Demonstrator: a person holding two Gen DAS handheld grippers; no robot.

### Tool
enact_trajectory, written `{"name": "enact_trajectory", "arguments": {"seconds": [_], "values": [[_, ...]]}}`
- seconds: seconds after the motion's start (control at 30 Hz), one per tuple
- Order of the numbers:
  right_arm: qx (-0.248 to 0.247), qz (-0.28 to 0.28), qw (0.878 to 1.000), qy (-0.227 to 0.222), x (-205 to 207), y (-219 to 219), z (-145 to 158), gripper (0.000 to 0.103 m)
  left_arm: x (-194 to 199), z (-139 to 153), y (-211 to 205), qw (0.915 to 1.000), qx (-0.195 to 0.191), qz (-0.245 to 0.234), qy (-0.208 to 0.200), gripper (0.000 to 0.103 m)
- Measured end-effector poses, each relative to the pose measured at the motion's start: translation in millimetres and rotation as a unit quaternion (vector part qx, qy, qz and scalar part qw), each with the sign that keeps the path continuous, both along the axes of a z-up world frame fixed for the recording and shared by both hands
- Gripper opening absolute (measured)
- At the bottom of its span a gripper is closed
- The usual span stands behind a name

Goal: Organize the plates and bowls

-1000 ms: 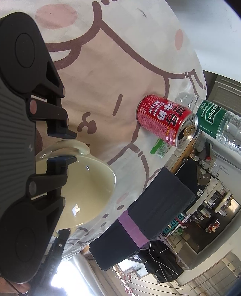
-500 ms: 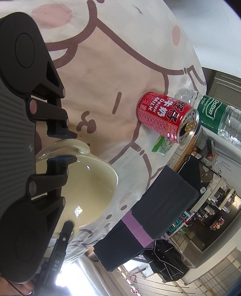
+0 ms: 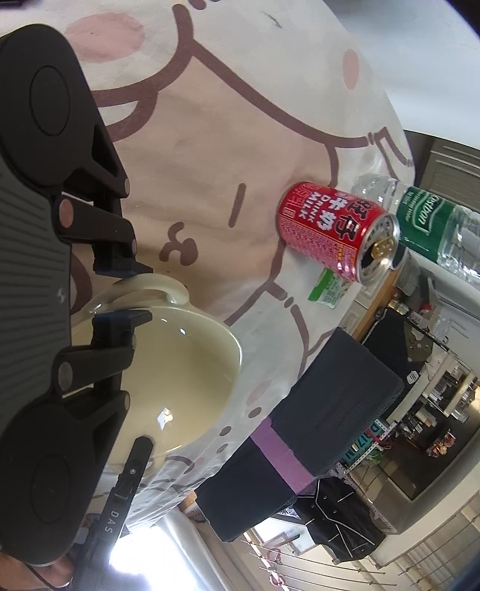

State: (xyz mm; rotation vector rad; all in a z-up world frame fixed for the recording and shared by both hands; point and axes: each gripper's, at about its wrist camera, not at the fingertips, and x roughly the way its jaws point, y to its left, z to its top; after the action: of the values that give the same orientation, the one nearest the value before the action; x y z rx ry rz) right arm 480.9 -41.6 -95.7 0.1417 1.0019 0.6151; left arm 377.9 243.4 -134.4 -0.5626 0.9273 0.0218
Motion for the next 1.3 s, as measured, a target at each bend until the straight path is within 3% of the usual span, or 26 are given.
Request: {"name": "enact_trajectory", "arguments": {"seconds": [0.13, 0.47, 0.73, 0.9, 0.97, 1.07, 1.3], "values": [[-0.007, 0.008, 1.000, -0.015, -4.7, 0.2, 1.5, 0.029, 1.4, 3.0, -5.2, 0.9995, 0.030, -0.006, -0.001, 0.021], [-0.004, 0.012, 0.999, -0.053, -14.5, 0.5, 13.4, 0.029, -3.7, 12.6, -8.9, 0.9984, 0.056, 0.001, -0.013, 0.022], [-0.003, -0.003, 1.000, -0.003, -6.4, -1.6, 0.0, 0.029, -1.1, 5.4, -7.7, 0.9991, 0.041, -0.003, -0.005, 0.021], [0.041, -0.034, 0.998, 0.027, 4.4, -12.1, -7.5, 0.036, 0.7, -0.6, 0.7, 0.9999, 0.011, 0.007, -0.008, 0.021], [0.049, -0.033, 0.998, 0.029, 4.6, -12.9, -12.2, 0.035, 1.9, -3.1, 1.4, 0.9999, 0.005, 0.010, -0.008, 0.021], [0.046, -0.022, 0.998, 0.021, 1.9, -8.5, -11.2, 0.027, 3.9, -4.5, -0.5, 0.9999, 0.006, 0.009, -0.009, 0.019], [0.026, -0.010, 1.000, 0.004, -2.4, -2.5, -5.3, 0.027, 3.1, -2.0, -1.9, 0.9998, 0.010, 0.015, 0.002, 0.019]]}}
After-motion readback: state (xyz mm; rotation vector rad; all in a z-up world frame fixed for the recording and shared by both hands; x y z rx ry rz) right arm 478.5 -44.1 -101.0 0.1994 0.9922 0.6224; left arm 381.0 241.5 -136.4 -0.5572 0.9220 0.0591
